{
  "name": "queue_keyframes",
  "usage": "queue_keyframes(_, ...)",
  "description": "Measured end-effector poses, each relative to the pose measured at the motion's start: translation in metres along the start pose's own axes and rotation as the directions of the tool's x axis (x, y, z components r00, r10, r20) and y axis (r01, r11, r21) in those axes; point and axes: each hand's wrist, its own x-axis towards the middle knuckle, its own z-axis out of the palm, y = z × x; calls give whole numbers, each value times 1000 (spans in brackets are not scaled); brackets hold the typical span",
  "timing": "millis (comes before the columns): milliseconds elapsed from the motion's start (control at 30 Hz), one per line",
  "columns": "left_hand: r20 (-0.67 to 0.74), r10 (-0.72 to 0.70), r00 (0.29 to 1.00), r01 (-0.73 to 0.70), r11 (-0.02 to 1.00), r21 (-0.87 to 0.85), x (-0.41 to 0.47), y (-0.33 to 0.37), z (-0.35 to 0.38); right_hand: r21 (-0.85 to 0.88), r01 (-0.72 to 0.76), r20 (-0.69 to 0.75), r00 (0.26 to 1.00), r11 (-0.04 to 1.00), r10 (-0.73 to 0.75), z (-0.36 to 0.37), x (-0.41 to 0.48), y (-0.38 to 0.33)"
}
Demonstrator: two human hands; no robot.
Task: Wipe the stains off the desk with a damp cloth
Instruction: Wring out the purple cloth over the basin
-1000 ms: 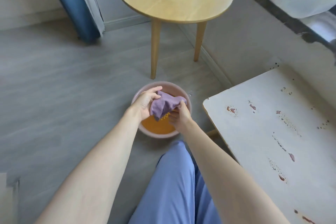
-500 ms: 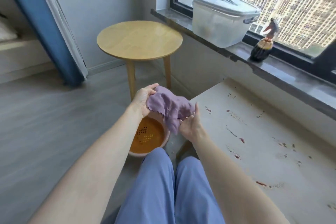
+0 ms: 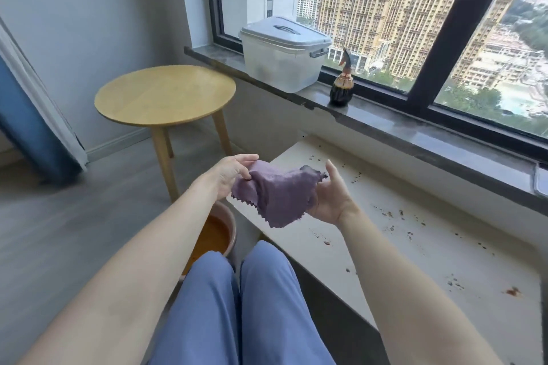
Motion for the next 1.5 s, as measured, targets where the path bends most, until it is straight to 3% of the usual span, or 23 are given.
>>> queue_keyframes(133,150,-12,989,9,1000,20,5,9,48,-184,-96,-36,995,978,91,-23,-16,-17)
queue_keyframes(267,134,-41,990,38,999,23,21,11,91,-319,-90,-110,992,943,58,-51,-19,-28)
queue_keyframes(400,22,-133,991,133,949,-286,41,1,124,-118,31,-172,984,993,-52,-88,-26,-40)
queue_keyframes(467,2,-210,978,198,917,-347,41,-12,142,34,111,-199,975,993,-102,-104,-27,-45)
queue_keyframes(533,96,-283,954,299,905,-302,36,-28,168,132,179,-213,966,975,-149,-118,-26,-49)
queue_keyframes(633,350,-298,888,416,845,-337,35,-47,206,210,254,-258,946,944,-197,-134,-27,-50)
queue_keyframes(767,421,-289,860,455,808,-375,41,-55,233,246,286,-295,932,926,-210,-156,-34,-50)
queue_keyframes(867,324,-288,901,392,860,-326,42,-49,240,182,273,-339,919,944,-200,-171,-41,-52)
queue_keyframes(933,199,-213,956,268,911,-313,48,-49,241,92,241,-382,905,966,-190,-178,-43,-54)
queue_keyframes(1100,194,-117,974,130,990,-59,52,-43,242,-225,175,-506,820,959,-268,-190,-44,-50)
queue_keyframes(1267,158,-34,987,0,977,211,49,-39,248,-297,193,-583,739,935,-337,-191,-62,-47)
queue_keyframes(1367,104,-35,994,20,989,144,48,-35,251,-284,300,-558,721,911,-411,-191,-71,-49)
queue_keyframes(1500,185,-37,982,36,999,10,42,-31,245,-294,365,-482,741,883,-467,-179,-79,-58)
